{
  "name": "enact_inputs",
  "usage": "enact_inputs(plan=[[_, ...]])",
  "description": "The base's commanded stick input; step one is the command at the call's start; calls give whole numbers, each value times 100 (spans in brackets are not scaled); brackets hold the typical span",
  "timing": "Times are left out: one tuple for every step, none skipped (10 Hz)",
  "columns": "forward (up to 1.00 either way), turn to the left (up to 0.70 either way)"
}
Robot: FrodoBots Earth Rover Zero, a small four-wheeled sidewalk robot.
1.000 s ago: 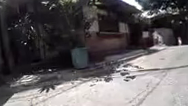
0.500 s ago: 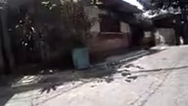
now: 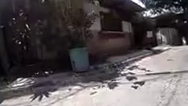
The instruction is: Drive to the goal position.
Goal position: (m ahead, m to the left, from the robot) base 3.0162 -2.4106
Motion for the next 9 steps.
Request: enact_inputs(plan=[[85, -34], [85, -34], [85, -34], [85, -34], [85, -34], [85, -34], [85, -34], [85, -34], [85, -34]])
